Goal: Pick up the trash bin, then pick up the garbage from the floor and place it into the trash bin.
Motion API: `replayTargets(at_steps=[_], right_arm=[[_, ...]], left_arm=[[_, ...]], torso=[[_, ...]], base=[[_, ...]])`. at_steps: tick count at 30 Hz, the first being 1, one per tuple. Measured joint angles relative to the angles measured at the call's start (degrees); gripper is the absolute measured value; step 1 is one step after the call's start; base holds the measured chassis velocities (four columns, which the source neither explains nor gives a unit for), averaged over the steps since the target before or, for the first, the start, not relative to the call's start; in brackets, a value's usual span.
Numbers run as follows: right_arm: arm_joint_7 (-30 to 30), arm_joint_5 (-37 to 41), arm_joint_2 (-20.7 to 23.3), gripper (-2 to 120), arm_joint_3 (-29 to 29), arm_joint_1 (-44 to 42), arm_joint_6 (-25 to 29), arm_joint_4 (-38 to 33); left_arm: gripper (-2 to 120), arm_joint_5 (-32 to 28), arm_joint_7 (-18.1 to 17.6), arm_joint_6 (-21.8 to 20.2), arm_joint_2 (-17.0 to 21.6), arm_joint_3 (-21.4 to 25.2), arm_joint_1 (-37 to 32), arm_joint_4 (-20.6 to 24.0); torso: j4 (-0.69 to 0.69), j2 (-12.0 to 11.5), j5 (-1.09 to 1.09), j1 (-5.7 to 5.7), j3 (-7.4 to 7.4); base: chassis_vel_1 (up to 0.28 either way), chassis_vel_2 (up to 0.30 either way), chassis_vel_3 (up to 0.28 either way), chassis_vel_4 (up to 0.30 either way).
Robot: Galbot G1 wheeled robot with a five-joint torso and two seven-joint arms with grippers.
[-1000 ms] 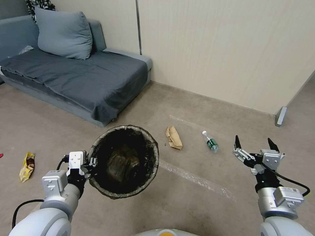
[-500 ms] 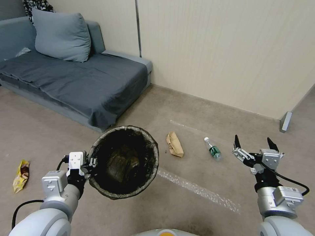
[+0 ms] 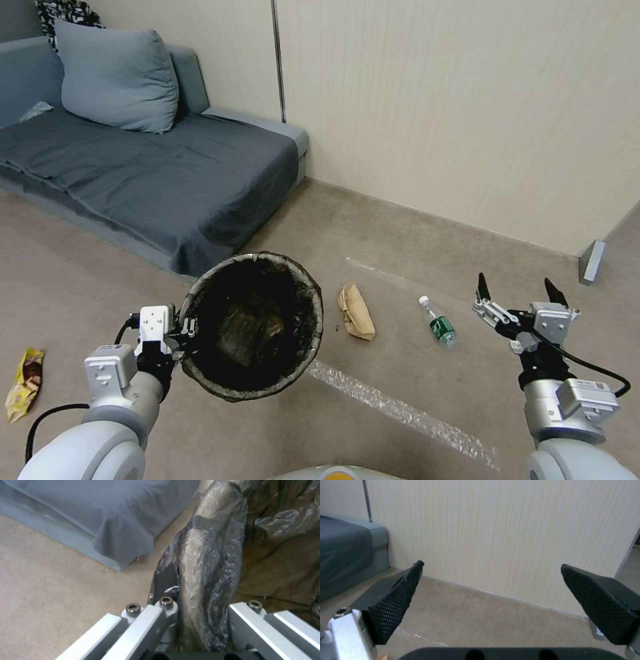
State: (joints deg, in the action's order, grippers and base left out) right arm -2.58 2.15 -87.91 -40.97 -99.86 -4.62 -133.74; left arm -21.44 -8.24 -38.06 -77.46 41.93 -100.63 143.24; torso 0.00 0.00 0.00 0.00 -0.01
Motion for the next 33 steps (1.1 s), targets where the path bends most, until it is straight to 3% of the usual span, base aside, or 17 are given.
replayTargets(at_steps=[10,19,22,27,33], right_arm=[[0.34,3.06,2.9,100,0.85,1.18,-2.44,1.04],[-0.29,13.2,10.0,100,1.89,6.92,-8.58,4.29],[0.48,16.67,13.16,100,4.31,11.02,-8.49,10.39],[0.78,18.17,14.35,100,6.8,14.11,-7.54,15.64],[-1.36,27.19,19.07,100,14.37,19.54,-6.99,24.03]], left_arm=[[2,-0.85,-0.56,0.43,0.8,1.69,-2.0,0.0],[2,-3.33,-0.89,0.77,2.5,2.15,-2.84,0.0],[1,-3.98,-1.11,0.87,2.39,2.74,-3.46,0.0],[1,-4.34,-1.06,0.77,2.71,3.39,-3.0,0.0],[1,-5.17,-1.8,-1.87,3.16,4.04,-1.54,0.0]], torso=[[0.01,0.0,0.01,0.0,0.01],[0.02,0.0,-0.01,0.0,0.01],[-0.01,0.0,-0.02,0.0,0.0],[0.0,0.0,0.0,0.0,0.0],[-0.01,0.0,0.03,0.0,0.0]], base=[[-0.004,0.003,0.005,-0.002],[0.0,0.0,0.0,0.0],[0.0,0.0,0.0,0.0],[0.0,0.0,0.0,0.0],[0.0,0.0,0.0,0.0]])
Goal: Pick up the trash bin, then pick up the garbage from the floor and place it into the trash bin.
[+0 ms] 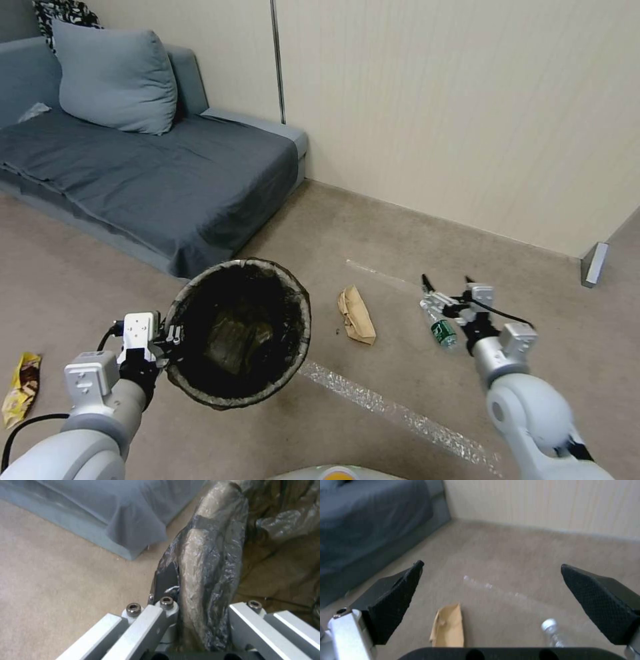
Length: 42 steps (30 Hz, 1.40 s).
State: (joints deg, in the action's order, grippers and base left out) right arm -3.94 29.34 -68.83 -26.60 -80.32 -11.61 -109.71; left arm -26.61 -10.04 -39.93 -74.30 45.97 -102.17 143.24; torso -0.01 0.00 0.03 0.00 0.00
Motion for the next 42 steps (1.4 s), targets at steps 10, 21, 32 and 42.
replayTargets(at_steps=[10,21,32,42], right_arm=[[-1.68,0.7,-0.97,100,9.91,11.09,0.61,14.62],[-0.68,-3.27,-6.09,100,12.66,16.99,0.61,26.78],[2.01,-8.39,-10.12,100,12.57,19.85,1.93,35.19],[5.98,-17.22,-15.9,100,10.06,22.06,5.43,45.71]], left_arm=[[1,-0.08,-0.61,-0.36,-0.2,-0.7,2.46,0.0],[1,0.94,1.19,1.59,-2.3,0.25,1.39,0.0],[1,3.29,3.97,2.38,-3.35,0.15,0.32,0.0],[1,3.36,4.16,2.5,-2.51,-0.63,5.0,0.0]], torso=[[0.01,-0.01,-0.02,-0.01,0.0],[0.01,-0.01,-0.01,0.0,0.0],[0.01,-0.01,-0.01,0.0,0.0],[0.01,-0.01,-0.04,0.0,0.0]], base=[[0.0,0.0,0.0,0.0],[0.0,0.0,0.0,0.0],[0.0,0.0,0.0,0.0],[0.0,0.0,0.0,0.0]])
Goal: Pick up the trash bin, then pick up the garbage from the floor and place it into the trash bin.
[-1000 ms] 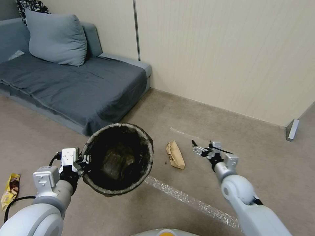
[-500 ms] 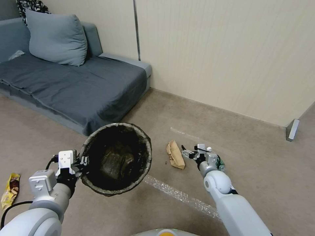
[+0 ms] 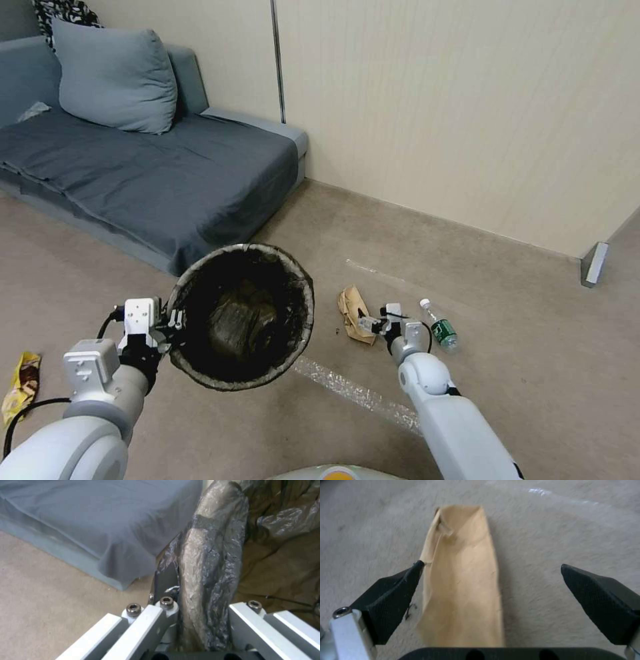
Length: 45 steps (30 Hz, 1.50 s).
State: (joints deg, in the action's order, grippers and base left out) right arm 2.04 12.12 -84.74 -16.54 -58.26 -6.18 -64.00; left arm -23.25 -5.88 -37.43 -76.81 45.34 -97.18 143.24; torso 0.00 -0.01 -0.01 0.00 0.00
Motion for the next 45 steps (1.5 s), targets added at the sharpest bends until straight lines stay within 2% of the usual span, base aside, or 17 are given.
replayTargets(at_steps=[9,17,28,31,34,35,38,39,42,43,45], right_arm=[[2.04,-5.23,-4.03,100,-1.1,4.38,3.57,9.91],[2.07,-7.36,-6.41,100,-0.94,5.05,4.38,11.19],[1.86,-9.08,-7.09,99,-1.26,5.34,5.32,13.29],[1.82,-9.09,-7.08,94,-1.31,5.5,5.35,13.67],[1.82,-9.08,-6.77,80,-1.37,5.55,5.51,13.83],[1.82,-9.08,-6.77,80,-1.37,5.55,5.51,13.83],[1.83,-9.06,-6.5,65,-1.35,5.09,5.83,13.17],[1.83,-9.06,-6.5,65,-1.35,5.09,5.83,13.17],[1.82,-9.09,-6.43,51,-1.36,4.49,6.06,12.2],[1.82,-9.09,-6.43,51,-1.36,4.49,6.06,12.2],[1.82,-9.21,-6.38,43,-1.35,4.18,6.08,11.58]], left_arm=[[1,0.05,0.04,-0.01,0.11,-0.19,1.8,0.0],[1,0.74,0.6,-0.01,-0.5,-0.72,1.94,0.0],[1,2.79,1.47,0.2,-1.46,-1.13,1.14,0.0],[1,2.99,1.51,0.24,-1.66,-1.13,1.09,0.0],[1,3.38,1.65,0.31,-1.98,-1.21,0.92,0.0],[1,3.38,1.65,0.31,-1.98,-1.21,0.92,0.0],[1,3.65,1.72,0.42,-2.24,-1.32,0.73,0.0],[1,3.65,1.72,0.42,-2.24,-1.32,0.73,0.0],[1,3.91,1.88,0.54,-2.3,-1.38,0.64,0.0],[1,3.91,1.88,0.54,-2.3,-1.38,0.64,0.0],[1,3.92,1.96,0.56,-2.3,-1.38,0.64,0.0]], torso=[[0.0,0.0,0.02,0.0,0.0],[0.0,0.01,0.01,0.0,0.0],[0.0,0.01,0.01,0.0,0.0],[0.0,0.01,0.01,0.0,0.0],[0.0,0.01,0.01,0.0,0.0],[0.0,0.01,0.01,0.0,0.0],[0.0,0.01,0.0,0.0,0.0],[0.0,0.01,0.0,0.0,0.0],[0.0,0.01,0.01,0.0,0.0],[0.0,0.01,0.01,0.0,0.0],[0.0,0.01,0.01,0.0,0.0]], base=[[0.0,0.0,0.0,0.0],[0.0,0.0,0.0,0.0],[0.0,0.0,0.0,0.0],[0.0,0.0,0.0,0.0],[0.0,0.0,0.0,0.0],[0.0,0.0,0.0,0.0],[0.0,0.0,0.0,0.0],[0.0,0.0,0.0,0.0],[0.0,0.0,0.0,0.0],[0.0,0.0,0.0,0.0],[0.0,0.0,0.0,0.0]])
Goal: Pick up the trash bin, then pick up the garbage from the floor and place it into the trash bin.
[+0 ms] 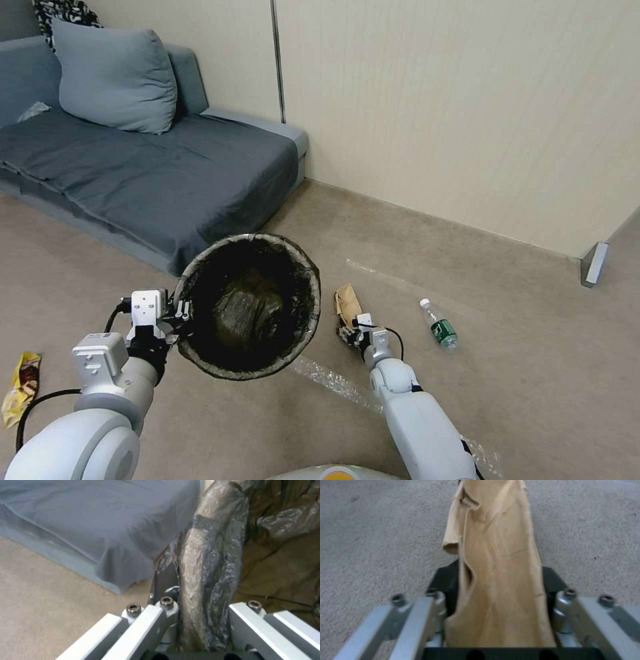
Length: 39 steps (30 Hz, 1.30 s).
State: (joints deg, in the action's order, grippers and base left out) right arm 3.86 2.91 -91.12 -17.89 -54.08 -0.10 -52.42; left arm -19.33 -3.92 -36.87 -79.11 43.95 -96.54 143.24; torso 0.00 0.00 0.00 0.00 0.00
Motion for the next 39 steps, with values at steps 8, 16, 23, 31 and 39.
replayTargets(at_steps=[8,16,23,31,39], right_arm=[[-0.21,-0.24,0.22,13,-0.28,-0.31,0.39,-1.33],[-0.38,-0.08,2.73,0,-1.23,-2.03,0.59,-8.21],[-1.1,1.94,4.67,0,-1.9,-3.35,-0.6,-15.28],[-1.41,3.63,7.53,0,-0.61,-6.08,-3.36,-30.4],[-1.14,14.22,12.6,0,4.96,-9.34,-11.15,-50.79]], left_arm=[[1,-0.08,0.07,0.02,0.3,0.0,0.17,0.0],[1,-0.17,0.11,0.02,0.33,-0.29,0.26,0.0],[1,-0.33,0.2,0.02,0.75,-0.37,0.21,0.0],[1,-0.32,0.21,-0.03,1.09,-0.7,0.69,0.0],[1,-0.29,0.22,-0.21,1.73,-0.88,1.16,0.0]], torso=[[0.0,0.0,0.0,0.0,0.0],[0.0,0.0,0.0,0.0,0.0],[0.0,0.0,0.0,0.0,0.0],[0.0,0.0,0.01,0.0,0.0],[0.0,0.0,0.01,0.0,0.0]], base=[[0.0,0.0,0.0,0.0],[0.0,0.0,0.0,0.0],[0.0,0.0,0.0,0.0],[0.0,0.0,0.0,0.0],[0.0,0.0,0.0,0.0]])
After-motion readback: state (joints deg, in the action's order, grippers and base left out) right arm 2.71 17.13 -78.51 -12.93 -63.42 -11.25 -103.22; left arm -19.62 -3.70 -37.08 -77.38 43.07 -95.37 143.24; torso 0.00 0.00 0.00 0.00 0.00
